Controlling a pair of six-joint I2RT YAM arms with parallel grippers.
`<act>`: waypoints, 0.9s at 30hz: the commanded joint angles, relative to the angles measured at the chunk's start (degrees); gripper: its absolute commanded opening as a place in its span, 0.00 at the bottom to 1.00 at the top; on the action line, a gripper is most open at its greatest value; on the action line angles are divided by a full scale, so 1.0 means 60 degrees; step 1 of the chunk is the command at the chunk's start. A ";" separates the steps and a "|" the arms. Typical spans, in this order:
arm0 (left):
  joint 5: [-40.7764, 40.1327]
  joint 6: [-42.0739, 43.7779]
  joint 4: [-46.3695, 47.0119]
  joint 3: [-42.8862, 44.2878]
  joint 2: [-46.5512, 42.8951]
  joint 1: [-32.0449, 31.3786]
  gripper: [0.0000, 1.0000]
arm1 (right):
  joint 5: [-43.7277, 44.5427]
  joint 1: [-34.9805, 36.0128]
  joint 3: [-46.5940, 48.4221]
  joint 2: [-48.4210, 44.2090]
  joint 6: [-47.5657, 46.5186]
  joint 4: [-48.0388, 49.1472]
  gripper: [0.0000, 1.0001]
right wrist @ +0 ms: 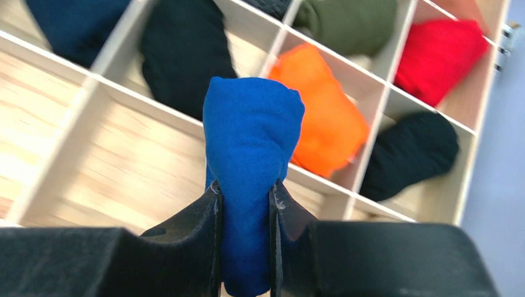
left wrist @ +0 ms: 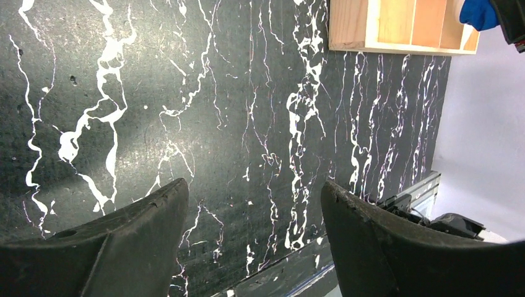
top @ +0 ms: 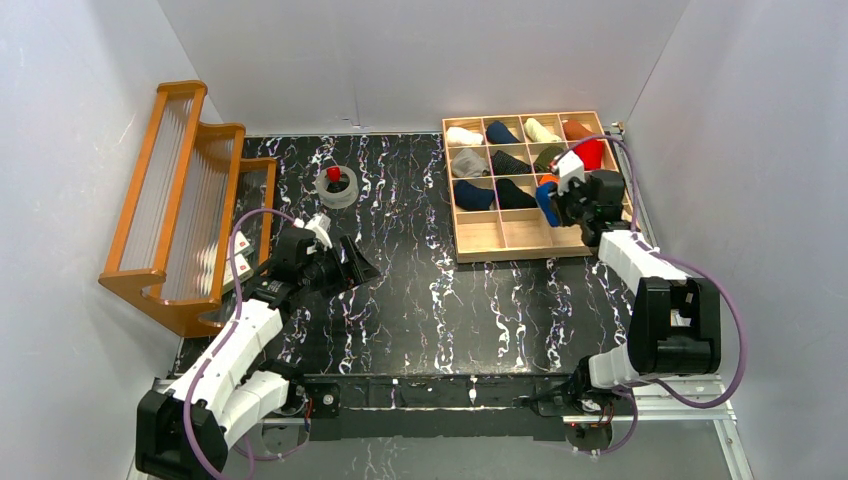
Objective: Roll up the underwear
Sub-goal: Place the underwear in the storage box.
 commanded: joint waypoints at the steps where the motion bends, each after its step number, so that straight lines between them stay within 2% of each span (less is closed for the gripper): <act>1: 0.0438 0.0462 -0.0445 0.0247 0.0092 0.0081 0.75 | -0.0548 -0.0992 -0.0337 -0.0158 -0.2501 0.1092 0.01; 5: 0.0559 0.0734 -0.0631 0.0249 0.0219 0.0076 0.75 | -0.1756 -0.1730 -0.0204 0.0109 -0.3507 0.1052 0.01; 9: 0.0731 0.0935 -0.0742 0.0321 0.0462 0.0073 0.74 | -0.1778 -0.2014 -0.0528 0.0256 -0.5270 0.1167 0.01; 11: 0.0669 0.0914 -0.0652 0.0304 0.0487 0.0069 0.74 | -0.1678 -0.2107 -0.0426 0.0539 -0.5206 0.1010 0.01; 13: 0.0804 0.0863 -0.0451 0.0318 0.0602 0.0076 0.74 | -0.2167 -0.2112 -0.0335 0.0708 -0.5508 0.0540 0.01; 16: 0.1047 0.0978 -0.0584 0.0468 0.0689 0.0082 0.74 | -0.1916 -0.2089 -0.0701 0.0886 -0.6000 0.1102 0.01; 20: 0.0898 0.1080 -0.0820 0.0401 0.0378 0.0075 0.74 | -0.2353 -0.1980 -0.0184 0.1422 -0.6308 -0.0238 0.01; 27: 0.0967 0.1351 -0.1217 0.0456 0.0380 0.0078 0.74 | -0.2141 -0.1824 0.0024 0.1971 -0.6356 -0.1083 0.01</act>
